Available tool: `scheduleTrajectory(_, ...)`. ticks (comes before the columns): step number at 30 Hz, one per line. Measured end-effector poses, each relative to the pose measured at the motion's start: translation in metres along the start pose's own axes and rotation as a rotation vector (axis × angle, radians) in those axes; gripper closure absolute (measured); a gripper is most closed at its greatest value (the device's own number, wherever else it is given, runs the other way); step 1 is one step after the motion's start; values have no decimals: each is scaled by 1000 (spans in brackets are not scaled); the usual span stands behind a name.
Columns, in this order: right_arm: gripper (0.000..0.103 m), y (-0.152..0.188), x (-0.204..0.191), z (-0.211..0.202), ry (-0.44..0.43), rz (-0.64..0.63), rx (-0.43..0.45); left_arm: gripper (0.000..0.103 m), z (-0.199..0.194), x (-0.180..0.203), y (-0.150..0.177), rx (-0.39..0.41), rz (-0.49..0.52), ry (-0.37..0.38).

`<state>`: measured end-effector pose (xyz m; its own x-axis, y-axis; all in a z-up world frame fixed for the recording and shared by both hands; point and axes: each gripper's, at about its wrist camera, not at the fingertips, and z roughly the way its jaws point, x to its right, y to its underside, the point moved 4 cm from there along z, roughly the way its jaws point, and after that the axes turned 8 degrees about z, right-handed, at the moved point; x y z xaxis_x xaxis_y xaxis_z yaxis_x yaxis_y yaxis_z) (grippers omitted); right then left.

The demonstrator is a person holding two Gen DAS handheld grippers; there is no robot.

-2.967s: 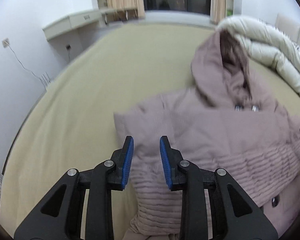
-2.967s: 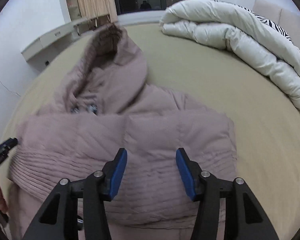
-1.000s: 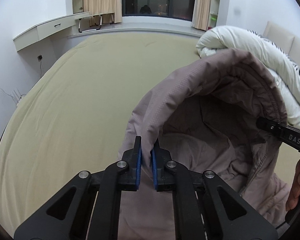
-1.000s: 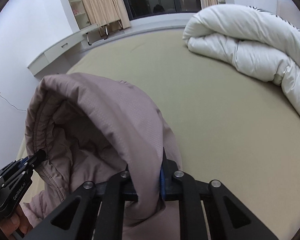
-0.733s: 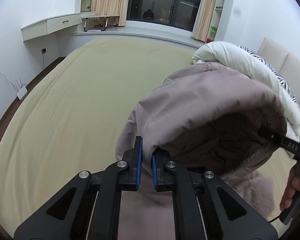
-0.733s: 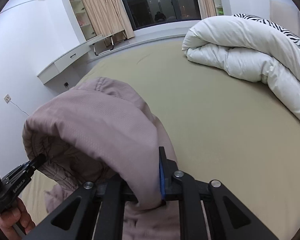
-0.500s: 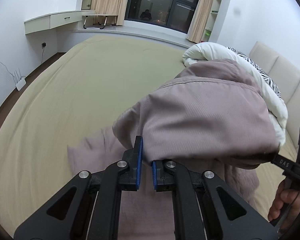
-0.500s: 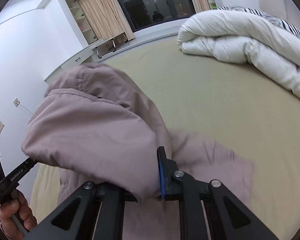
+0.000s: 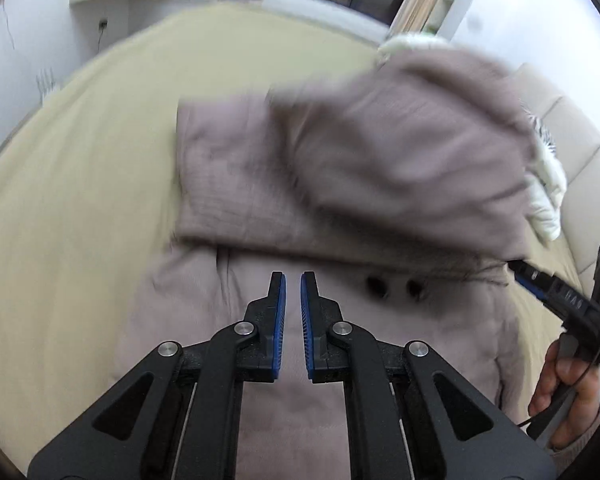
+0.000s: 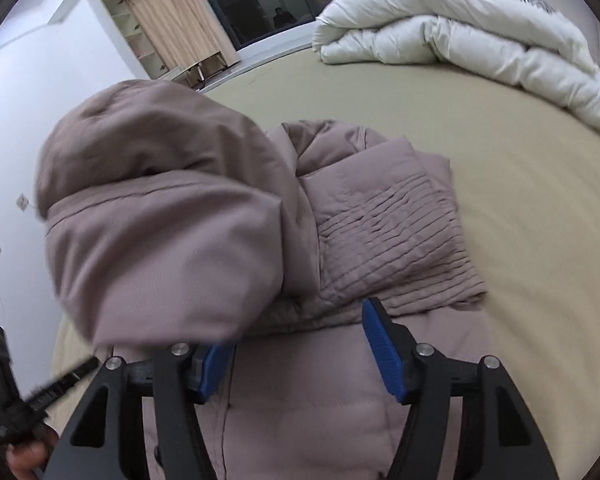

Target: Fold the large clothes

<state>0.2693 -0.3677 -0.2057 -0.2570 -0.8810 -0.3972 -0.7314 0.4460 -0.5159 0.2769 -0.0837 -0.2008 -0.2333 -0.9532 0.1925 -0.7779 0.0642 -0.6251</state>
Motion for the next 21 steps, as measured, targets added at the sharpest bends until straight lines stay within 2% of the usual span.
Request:
scheduleTrajectory(3, 37, -3, -13, -27, 17, -104, 38, 96, -41, 20, -45, 118, 68, 33)
scheduleTrajectory(5, 37, -2, -23, -46, 43, -169, 78, 96, -64, 47, -77, 201, 164, 51)
scheduleTrajectory(7, 38, -9, -33, -61, -12, -162, 107, 96, -71, 65, -97, 246, 228, 62)
scheduleTrajectory(9, 44, -25, -45, -63, -49, -166, 126, 96, -66, 76, -114, 261, 275, 40)
scheduleTrajectory(13, 53, -56, -68, -45, -113, -164, 123, 96, -30, 66, -136, 203, 275, 6)
scheduleTrajectory(15, 57, -67, -78, -26, -130, -163, 111, 96, -8, 48, -138, 159, 247, 0)
scheduleTrajectory(17, 57, -73, -83, 0, -139, -160, 74, 96, 18, 33, -126, 91, 197, -10)
scheduleTrajectory(21, 62, -66, -71, 59, -16, -153, -31, 96, 88, 17, -91, -69, 86, 28)
